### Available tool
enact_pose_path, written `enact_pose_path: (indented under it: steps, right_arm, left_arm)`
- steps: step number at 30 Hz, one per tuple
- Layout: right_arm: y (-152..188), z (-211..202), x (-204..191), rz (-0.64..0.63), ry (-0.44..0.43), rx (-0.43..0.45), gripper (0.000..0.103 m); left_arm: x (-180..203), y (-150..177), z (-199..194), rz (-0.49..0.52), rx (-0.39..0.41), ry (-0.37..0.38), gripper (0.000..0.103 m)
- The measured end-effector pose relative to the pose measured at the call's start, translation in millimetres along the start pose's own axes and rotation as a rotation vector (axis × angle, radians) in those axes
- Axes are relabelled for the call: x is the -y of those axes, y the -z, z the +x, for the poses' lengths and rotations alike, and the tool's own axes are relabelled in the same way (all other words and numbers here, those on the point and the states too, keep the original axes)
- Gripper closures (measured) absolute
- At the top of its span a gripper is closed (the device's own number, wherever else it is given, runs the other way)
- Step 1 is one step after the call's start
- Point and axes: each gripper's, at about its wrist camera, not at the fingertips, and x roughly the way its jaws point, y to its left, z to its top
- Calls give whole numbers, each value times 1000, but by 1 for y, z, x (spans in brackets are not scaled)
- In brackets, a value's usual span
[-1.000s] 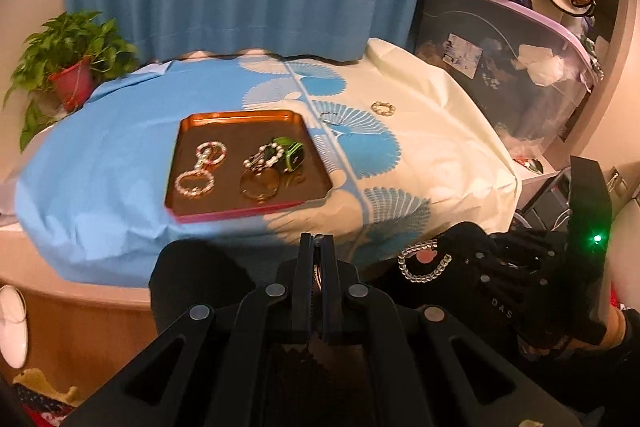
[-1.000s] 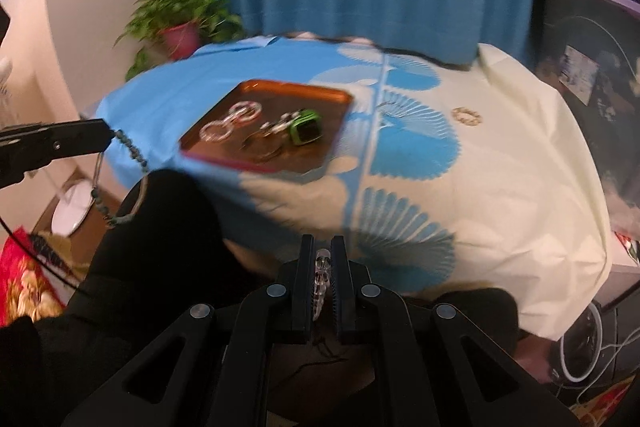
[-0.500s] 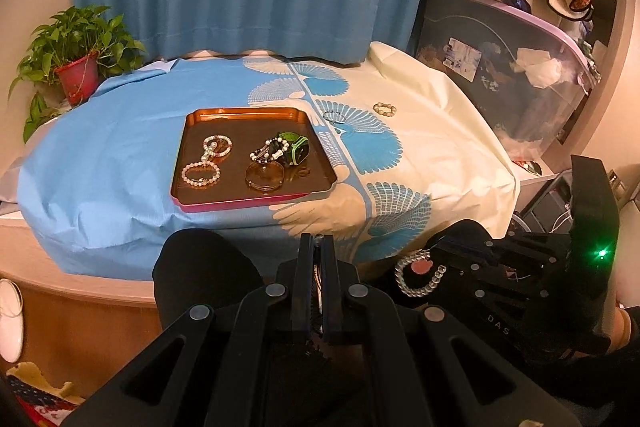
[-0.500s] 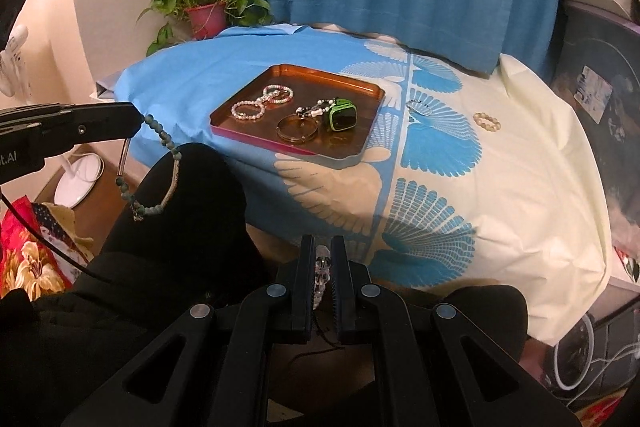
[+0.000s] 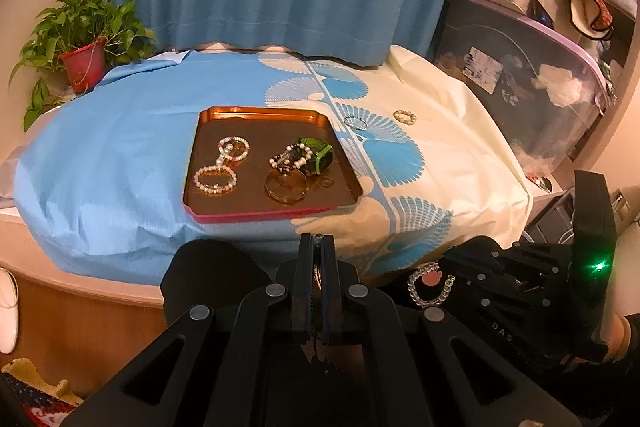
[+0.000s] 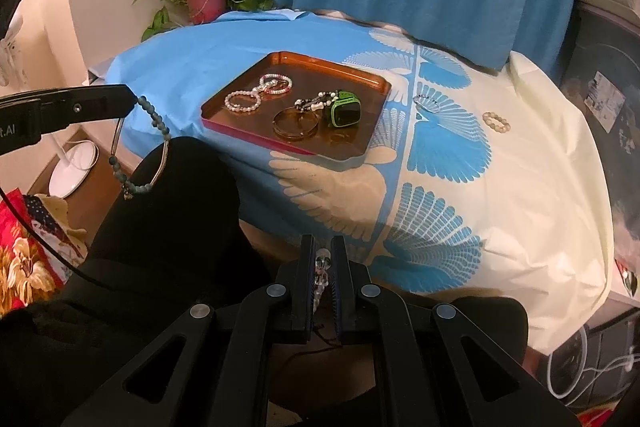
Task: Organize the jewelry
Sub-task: 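Carry the chain bracelet in the left tool while the right tool carries the pink-charm bracelet to the tray, then open both tools over the tray to drop both bracelets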
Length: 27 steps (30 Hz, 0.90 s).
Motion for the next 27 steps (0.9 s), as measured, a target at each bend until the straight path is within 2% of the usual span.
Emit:
enact_pose_path:
  steps: [9,18,27]
  right_arm:
    - [-42,31,8,-4,6,3,95]
    - [-112,77,19,7,-18,45,95]
    - [-188,137,39,37,-29,108,95]
  left_arm:
    - [-23,-35,28,-4,19,-14,103]
    - [-47,-89,75,-11,39,-28,103]
    - [-70,-143,140,-11,23,-49,103]
